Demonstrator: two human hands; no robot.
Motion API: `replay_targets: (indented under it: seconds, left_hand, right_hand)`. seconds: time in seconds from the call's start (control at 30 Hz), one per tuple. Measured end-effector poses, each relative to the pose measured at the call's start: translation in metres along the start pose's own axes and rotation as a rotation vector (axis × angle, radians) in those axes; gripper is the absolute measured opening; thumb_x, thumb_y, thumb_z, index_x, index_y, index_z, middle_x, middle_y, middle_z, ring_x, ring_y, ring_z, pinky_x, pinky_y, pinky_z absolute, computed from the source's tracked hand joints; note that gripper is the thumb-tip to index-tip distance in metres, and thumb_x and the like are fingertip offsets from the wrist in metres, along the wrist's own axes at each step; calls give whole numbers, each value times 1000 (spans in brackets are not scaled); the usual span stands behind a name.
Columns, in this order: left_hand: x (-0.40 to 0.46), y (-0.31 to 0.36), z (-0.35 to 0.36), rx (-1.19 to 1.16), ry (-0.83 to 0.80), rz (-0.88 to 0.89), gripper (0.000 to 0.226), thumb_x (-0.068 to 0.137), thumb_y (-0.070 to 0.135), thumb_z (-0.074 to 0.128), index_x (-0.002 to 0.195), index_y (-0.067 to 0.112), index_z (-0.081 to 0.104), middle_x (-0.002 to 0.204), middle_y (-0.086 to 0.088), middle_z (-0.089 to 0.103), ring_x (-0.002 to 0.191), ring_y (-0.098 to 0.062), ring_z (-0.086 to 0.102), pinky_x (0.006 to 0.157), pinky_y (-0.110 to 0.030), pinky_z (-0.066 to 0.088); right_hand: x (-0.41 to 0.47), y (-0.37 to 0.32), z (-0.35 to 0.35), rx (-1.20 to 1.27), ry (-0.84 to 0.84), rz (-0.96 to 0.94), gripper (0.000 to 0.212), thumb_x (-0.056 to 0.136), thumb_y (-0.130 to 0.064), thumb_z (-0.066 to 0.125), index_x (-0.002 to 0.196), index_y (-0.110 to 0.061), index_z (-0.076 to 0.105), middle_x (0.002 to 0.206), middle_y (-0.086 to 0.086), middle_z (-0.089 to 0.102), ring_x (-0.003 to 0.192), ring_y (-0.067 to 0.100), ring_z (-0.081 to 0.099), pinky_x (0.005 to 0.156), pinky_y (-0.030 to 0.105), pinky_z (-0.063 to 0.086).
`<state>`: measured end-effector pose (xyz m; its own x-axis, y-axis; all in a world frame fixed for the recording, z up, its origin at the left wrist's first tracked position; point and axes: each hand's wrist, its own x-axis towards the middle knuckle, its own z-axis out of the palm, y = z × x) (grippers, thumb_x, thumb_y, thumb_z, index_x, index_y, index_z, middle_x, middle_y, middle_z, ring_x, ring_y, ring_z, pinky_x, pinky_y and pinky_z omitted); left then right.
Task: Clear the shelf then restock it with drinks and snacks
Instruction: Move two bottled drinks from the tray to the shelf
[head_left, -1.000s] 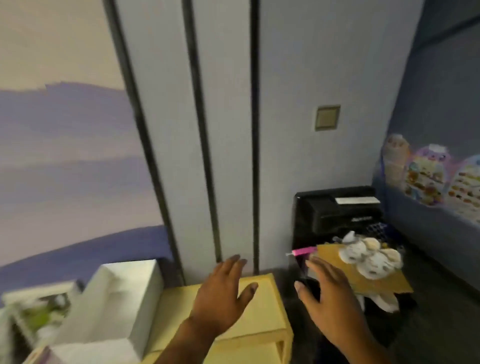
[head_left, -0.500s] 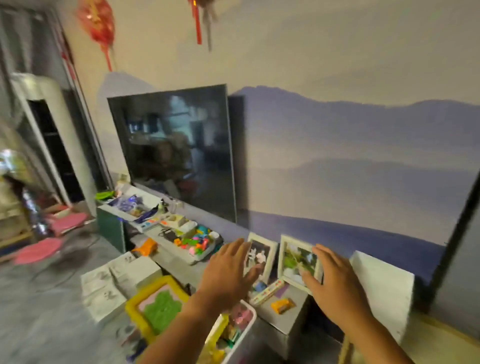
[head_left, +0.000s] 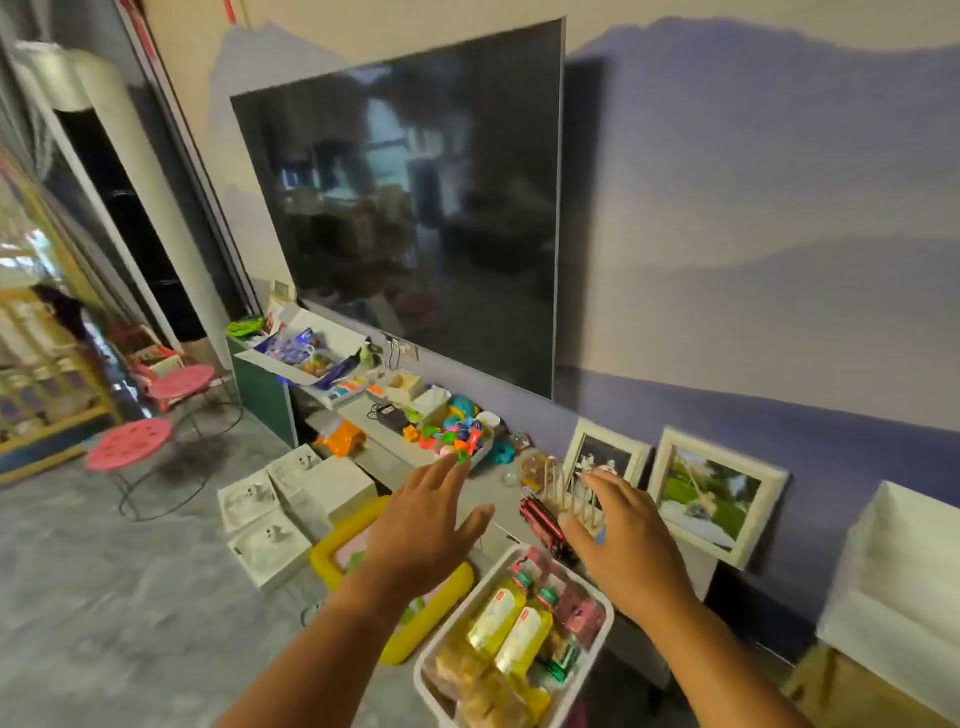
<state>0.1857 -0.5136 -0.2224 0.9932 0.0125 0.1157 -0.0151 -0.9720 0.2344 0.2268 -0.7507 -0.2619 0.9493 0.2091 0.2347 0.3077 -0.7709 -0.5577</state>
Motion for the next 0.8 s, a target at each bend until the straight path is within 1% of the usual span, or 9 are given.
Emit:
replay_targets:
  seconds: [0.27, 0.33, 0.4, 0.47, 0.5, 0.57, 0.63, 0.7, 0.8]
  left_hand:
    - [96, -42, 79, -35, -189, 110, 73, 93, 67, 37, 153, 28, 26, 162, 0, 26, 147, -21, 26, 116, -42, 33]
    - [107, -51, 104, -55, -239, 160, 80, 88, 74, 28, 152, 28, 29, 159, -1, 31, 145, -22, 30, 114, -40, 36]
    - [118, -61, 130, -70, -275, 229, 85, 84, 77, 23, 150, 25, 35, 156, -4, 36, 142, -23, 35, 111, -39, 39]
    - [128, -74, 158, -78, -324, 295, 83, 84, 75, 30, 148, 22, 38, 154, -7, 38, 141, -26, 37, 108, -39, 40]
    - [132, -80, 170, -70, -366, 324, 82, 84, 73, 34, 149, 23, 38, 154, -8, 37, 141, -27, 37, 107, -39, 41]
    - [141, -93, 197, -47, -430, 404, 82, 84, 72, 37, 150, 24, 35, 154, -9, 37, 140, -28, 38, 104, -41, 44]
    - [146, -107, 223, -40, -444, 470, 82, 84, 72, 39, 149, 24, 38, 149, -10, 44, 134, -31, 47, 96, -41, 51]
    - [149, -122, 255, -58, -495, 496, 81, 83, 69, 45, 148, 22, 40, 146, -10, 47, 129, -31, 52, 93, -40, 52]
    - [146, -142, 307, -125, -597, 472, 81, 82, 57, 66, 148, 20, 37, 146, -6, 45, 130, -28, 50, 98, -38, 47]
  right_hand:
    - [40, 46, 81, 39, -103, 278, 62, 93, -53, 57, 146, -26, 40, 149, -4, 46, 136, 17, 41, 105, 35, 45]
    - [37, 55, 101, 57, -135, 371, 62, 92, -53, 58, 146, -28, 40, 151, -5, 44, 138, 18, 40, 106, 37, 45]
    - [32, 60, 122, 67, -137, 441, 62, 90, -54, 61, 144, -29, 43, 147, -6, 48, 134, 17, 45, 105, 38, 47]
    - [24, 65, 147, 64, -140, 499, 62, 88, -53, 65, 141, -30, 46, 140, -6, 55, 127, 15, 52, 102, 35, 50]
    - [18, 67, 160, 62, -140, 526, 63, 87, -53, 66, 142, -31, 45, 139, -6, 55, 127, 13, 52, 102, 33, 50]
    - [5, 71, 186, 83, -135, 590, 68, 87, -58, 64, 145, -36, 39, 147, -8, 49, 132, 11, 48, 105, 32, 48]
    - [-5, 74, 209, 125, -147, 655, 73, 85, -66, 56, 149, -41, 31, 154, -11, 39, 135, 10, 44, 107, 35, 46]
    - [-12, 78, 235, 185, -178, 742, 77, 84, -62, 59, 151, -42, 26, 157, -9, 35, 135, 12, 44, 107, 37, 45]
    - [-23, 89, 283, 254, -183, 840, 85, 84, -53, 69, 152, -45, 18, 154, -8, 39, 133, 14, 47, 105, 35, 46]
